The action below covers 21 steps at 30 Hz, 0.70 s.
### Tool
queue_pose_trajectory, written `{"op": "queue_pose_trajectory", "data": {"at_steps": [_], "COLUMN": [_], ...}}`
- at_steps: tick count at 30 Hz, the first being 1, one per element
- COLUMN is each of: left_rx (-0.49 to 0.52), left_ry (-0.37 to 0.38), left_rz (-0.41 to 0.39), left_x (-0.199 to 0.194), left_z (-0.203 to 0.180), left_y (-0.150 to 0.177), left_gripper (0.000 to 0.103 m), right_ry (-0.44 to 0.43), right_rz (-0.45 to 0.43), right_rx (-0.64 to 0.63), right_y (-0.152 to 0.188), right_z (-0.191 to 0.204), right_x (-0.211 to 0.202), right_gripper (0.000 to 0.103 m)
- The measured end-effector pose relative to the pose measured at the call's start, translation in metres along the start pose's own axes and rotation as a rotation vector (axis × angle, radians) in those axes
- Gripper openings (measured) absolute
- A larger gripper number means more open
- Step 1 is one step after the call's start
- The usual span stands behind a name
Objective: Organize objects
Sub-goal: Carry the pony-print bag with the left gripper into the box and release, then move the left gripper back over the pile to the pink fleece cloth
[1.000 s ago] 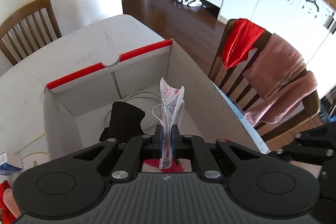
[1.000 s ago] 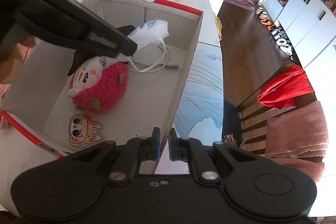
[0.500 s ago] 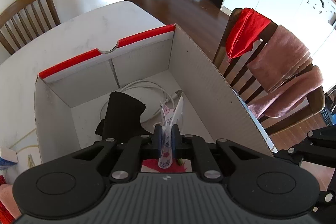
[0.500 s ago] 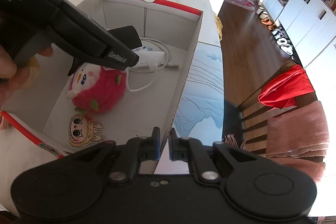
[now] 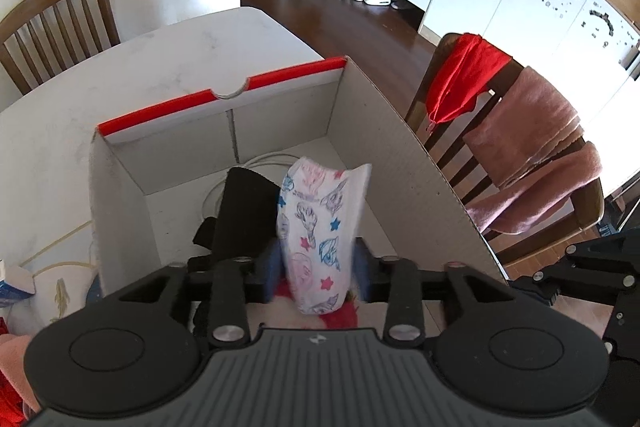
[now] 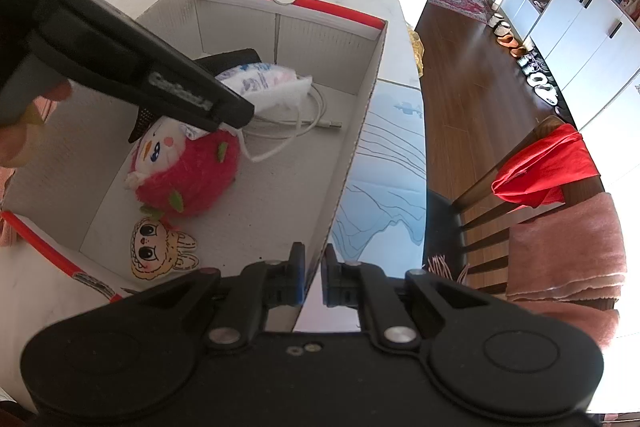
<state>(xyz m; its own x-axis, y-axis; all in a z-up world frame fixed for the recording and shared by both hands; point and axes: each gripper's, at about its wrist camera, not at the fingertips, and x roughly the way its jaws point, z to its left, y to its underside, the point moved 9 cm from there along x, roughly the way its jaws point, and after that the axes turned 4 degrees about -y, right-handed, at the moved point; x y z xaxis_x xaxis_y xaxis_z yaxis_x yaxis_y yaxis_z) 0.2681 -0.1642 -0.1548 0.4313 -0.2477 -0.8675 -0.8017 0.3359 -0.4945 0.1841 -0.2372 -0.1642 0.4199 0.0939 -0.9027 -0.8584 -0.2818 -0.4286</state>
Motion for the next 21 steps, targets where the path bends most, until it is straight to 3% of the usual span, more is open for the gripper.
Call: {"op": "queue_pose_trajectory", "data": {"at_steps": [1, 2, 21], "left_rx": [-0.003, -0.006, -0.076], "left_ry": [0.002, 0.006, 0.013], "left_rz": [-0.008, -0.017, -0.130], "left_x": [-0.002, -0.005, -0.080], "left_z": [0.001, 0.002, 0.021], "left_y": [0.000, -0.001, 0.004], "left_gripper": [0.056, 0.056, 0.057], "right_ry": [-0.001, -0.001, 0.000], "right_rz": [0.000, 0.000, 0.001], "right_rx": [0.001, 0.001, 0.000], "right_y": [0.000, 0.000, 0.000], "right_z": [0.000, 0.000, 0.000], "right_x": [0.000, 0.000, 0.000], "right_gripper": [0.007, 0.007, 0.007]}}
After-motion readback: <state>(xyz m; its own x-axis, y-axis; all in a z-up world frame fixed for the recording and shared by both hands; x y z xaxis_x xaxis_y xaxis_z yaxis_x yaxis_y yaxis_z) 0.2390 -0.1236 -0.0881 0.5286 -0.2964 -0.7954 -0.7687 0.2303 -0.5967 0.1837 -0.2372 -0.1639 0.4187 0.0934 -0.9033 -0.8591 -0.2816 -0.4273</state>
